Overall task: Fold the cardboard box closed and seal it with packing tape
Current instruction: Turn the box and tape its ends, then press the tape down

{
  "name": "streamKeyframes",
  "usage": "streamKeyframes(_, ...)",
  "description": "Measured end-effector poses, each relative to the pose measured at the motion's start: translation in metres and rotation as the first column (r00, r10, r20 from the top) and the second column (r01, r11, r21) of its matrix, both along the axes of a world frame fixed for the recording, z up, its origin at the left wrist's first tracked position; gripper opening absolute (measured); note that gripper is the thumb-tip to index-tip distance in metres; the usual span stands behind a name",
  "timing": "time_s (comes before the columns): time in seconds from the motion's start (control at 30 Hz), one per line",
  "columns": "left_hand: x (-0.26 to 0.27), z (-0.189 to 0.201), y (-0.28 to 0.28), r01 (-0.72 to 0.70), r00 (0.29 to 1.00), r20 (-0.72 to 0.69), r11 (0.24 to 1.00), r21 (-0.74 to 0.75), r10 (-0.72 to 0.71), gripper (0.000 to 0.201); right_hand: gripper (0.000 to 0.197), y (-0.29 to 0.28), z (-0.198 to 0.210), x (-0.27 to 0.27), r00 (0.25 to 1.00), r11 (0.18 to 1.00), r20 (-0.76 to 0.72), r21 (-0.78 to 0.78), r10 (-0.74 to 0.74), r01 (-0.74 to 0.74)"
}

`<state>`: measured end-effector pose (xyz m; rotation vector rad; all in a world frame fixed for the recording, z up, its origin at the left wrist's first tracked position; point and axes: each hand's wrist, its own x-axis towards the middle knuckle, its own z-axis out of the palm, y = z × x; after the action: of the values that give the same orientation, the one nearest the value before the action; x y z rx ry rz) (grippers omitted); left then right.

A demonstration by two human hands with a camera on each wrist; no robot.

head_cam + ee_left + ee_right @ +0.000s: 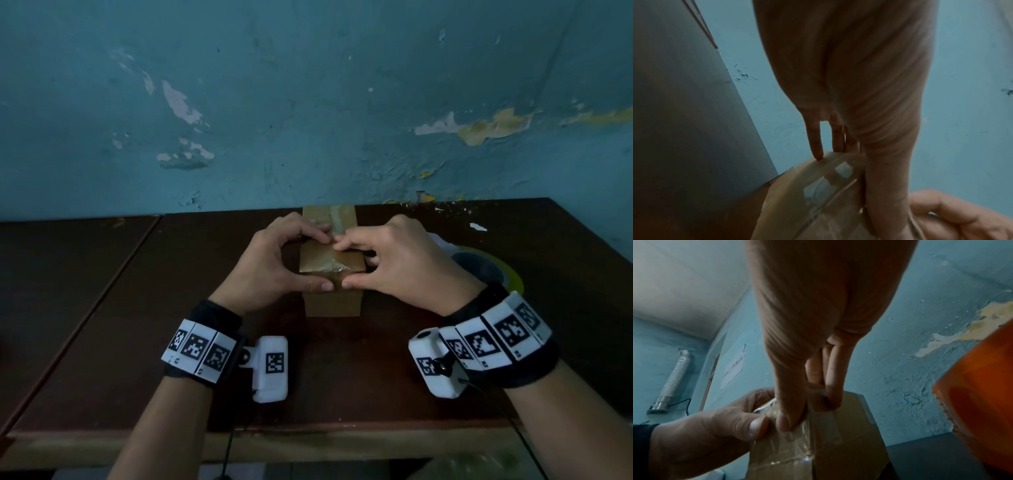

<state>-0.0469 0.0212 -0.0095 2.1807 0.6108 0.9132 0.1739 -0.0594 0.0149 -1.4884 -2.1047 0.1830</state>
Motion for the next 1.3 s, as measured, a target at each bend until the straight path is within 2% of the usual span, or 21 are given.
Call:
streamKeyframes(0.2, -0.009, 0.006, -0.001, 0.074, 0.993, -0.089, 0.993, -0.092, -0.082, 0.073, 0.053, -0.003, 0.002, 0.002, 1.000, 0.999, -0.011, -0.020, 0.026, -0.027)
streamKeyframes(0.37, -0.016, 0.007, 0.001, 0.125, 0.986, -0.098, 0.984, -0.131, -0.138, 0.069, 0.047, -0.005, 0.001, 0.004, 0.997, 0.998, -0.027, -0.020, 0.067, -0.067)
streamKeyframes(0.5, -0.011, 0.003, 0.003, 0.077, 0.994, -0.077, 0.993, -0.087, -0.084, 0.065, 0.052, -0.002, -0.003, 0.004, 0.998, 0.998, -0.011, -0.014, 0.063, -0.063)
streamKeyframes(0.63, -0.009, 0.002, 0.002, 0.036, 0.997, -0.065, 0.998, -0.057, -0.040, 0.061, 0.045, -0.001, -0.001, 0.005, 0.998, 0.998, -0.036, -0.027, 0.051, -0.052)
streamKeyframes(0.87, -0.006, 0.002, 0.002, -0.003, 0.999, -0.036, 0.999, -0.046, 0.001, 0.054, 0.044, -0.004, 0.002, 0.002, 0.995, 0.999, -0.091, 0.007, 0.037, -0.036)
streamKeyframes(1.2, 0.006, -0.003, 0.004, -0.065, 0.998, 0.002, 0.997, -0.043, 0.065, 0.022, 0.052, -0.004, 0.001, 0.000, 0.991, 0.999, -0.130, 0.028, 0.040, -0.037)
streamKeyframes(1.3, 0.015, -0.004, 0.003, -0.136, 0.991, -0.013, 0.991, -0.004, 0.136, 0.015, 0.045, -0.004, 0.001, -0.001, 0.992, 0.999, -0.125, 0.039, 0.033, -0.028)
